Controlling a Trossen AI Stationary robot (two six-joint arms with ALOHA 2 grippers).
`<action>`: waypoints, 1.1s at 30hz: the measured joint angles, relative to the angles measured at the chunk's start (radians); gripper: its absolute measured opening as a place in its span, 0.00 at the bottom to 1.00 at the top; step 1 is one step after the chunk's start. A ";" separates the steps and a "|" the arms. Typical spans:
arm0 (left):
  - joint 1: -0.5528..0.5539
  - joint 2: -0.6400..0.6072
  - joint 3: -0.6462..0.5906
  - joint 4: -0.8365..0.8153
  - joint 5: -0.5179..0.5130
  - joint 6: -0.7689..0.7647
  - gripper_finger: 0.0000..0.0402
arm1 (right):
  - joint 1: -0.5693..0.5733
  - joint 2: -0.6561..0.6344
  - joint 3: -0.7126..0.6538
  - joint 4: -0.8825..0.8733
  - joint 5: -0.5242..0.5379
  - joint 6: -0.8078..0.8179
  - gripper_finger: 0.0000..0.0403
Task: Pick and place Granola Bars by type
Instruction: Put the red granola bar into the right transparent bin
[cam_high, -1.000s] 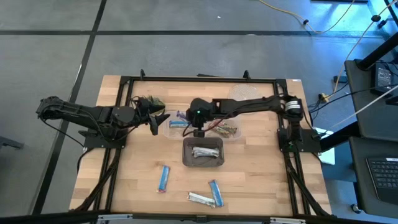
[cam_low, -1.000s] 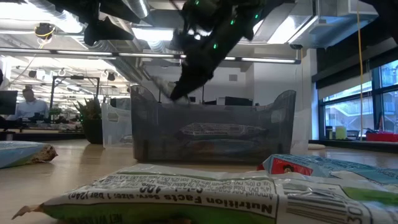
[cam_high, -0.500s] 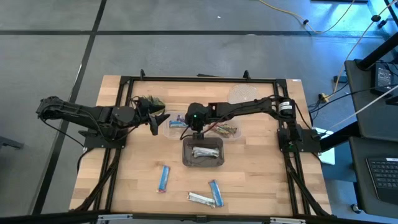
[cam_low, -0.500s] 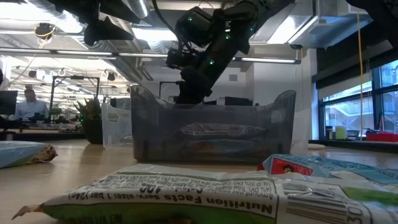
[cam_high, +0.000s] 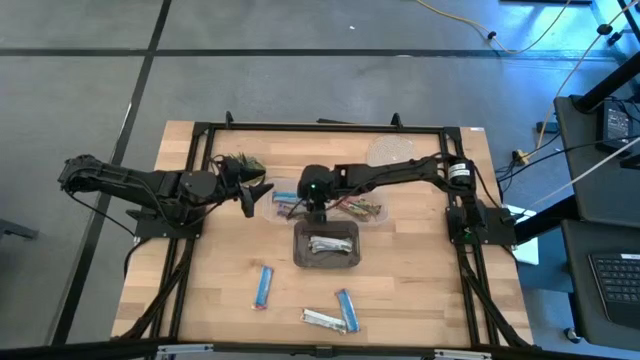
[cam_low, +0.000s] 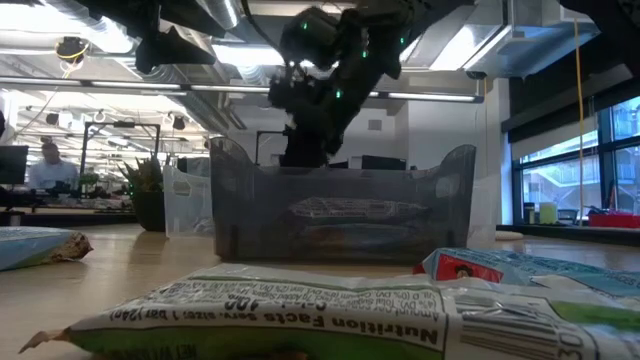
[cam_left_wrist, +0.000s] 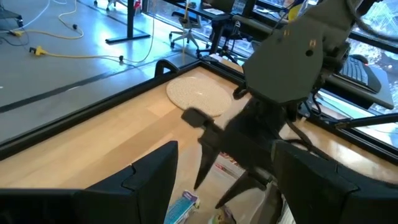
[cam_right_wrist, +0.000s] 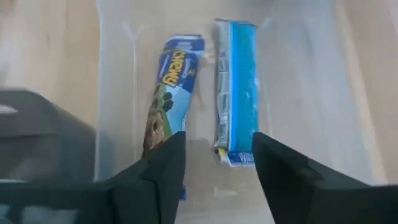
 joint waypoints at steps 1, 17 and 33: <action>0.000 0.000 0.000 0.000 0.007 0.000 0.63 | -0.001 -0.008 0.014 -0.030 0.003 0.030 0.47; 0.000 0.000 0.006 0.030 0.216 0.220 0.63 | 0.106 -0.532 -0.186 -0.284 0.167 0.377 0.49; -0.080 0.373 0.349 -0.507 0.268 0.012 0.63 | 0.274 -0.992 -0.628 -0.207 0.503 0.631 0.49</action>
